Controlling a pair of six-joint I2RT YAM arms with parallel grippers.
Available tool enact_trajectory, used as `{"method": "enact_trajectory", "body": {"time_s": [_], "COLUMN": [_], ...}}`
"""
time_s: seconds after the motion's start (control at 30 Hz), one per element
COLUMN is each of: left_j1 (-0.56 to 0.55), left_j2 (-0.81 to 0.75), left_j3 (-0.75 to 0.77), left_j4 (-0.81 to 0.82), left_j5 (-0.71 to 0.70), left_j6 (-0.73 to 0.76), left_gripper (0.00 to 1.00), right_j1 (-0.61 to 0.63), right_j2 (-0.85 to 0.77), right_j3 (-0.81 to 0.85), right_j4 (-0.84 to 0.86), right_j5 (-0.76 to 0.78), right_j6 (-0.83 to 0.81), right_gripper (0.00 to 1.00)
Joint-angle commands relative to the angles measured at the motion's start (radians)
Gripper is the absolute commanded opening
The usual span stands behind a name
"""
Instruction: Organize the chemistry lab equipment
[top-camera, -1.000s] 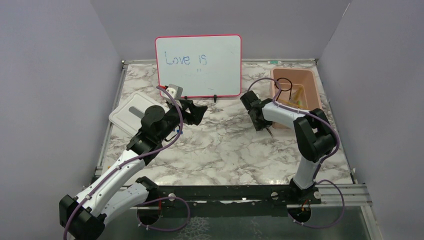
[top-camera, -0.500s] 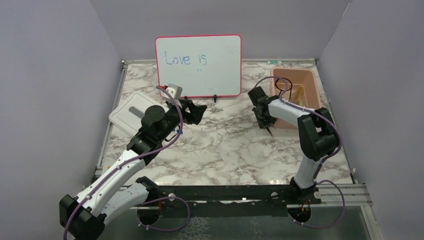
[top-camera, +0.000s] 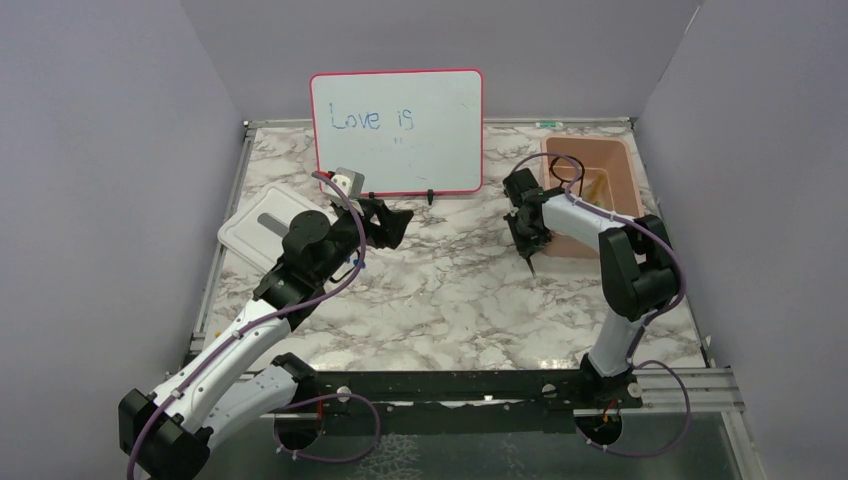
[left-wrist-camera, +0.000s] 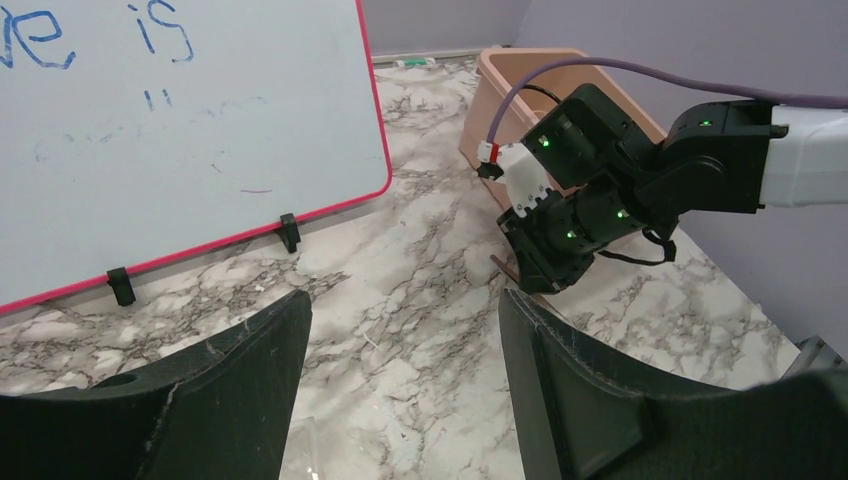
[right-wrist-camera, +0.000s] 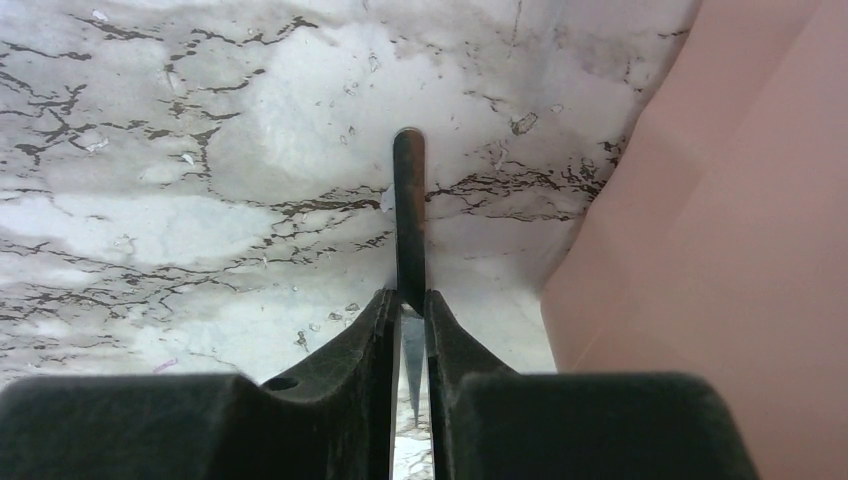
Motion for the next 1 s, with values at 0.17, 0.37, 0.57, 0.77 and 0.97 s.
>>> {"method": "enact_trajectory", "body": {"time_s": [0.17,0.37,0.57,0.77,0.97], "left_j1": [0.006,0.006,0.006,0.006,0.006], "left_j2": [-0.008,-0.013,-0.013,-0.016,-0.025], "left_j3": [-0.007,-0.009,-0.01,-0.009,-0.007], "left_j4": [0.015,0.015,0.015,0.015,0.008], "left_j5": [-0.022,-0.022,-0.022,-0.022,-0.022], "left_j6": [0.008,0.007,0.008,0.009,0.009], "left_gripper": [0.72,0.72,0.72,0.72,0.72], "right_j1": [0.006,0.006,0.006,0.006,0.006], "right_j2": [0.075,0.061,-0.041,-0.252,-0.408], "right_j3": [0.009,0.015,0.028,0.075,0.135], "right_j4": [-0.015,-0.005,0.045,0.092,0.115], "right_j5": [-0.099,-0.097,-0.134,-0.163,0.0], "right_j6": [0.028,0.036,0.028,0.032,0.034], "right_gripper": [0.24,0.09,0.01,0.01,0.01]}}
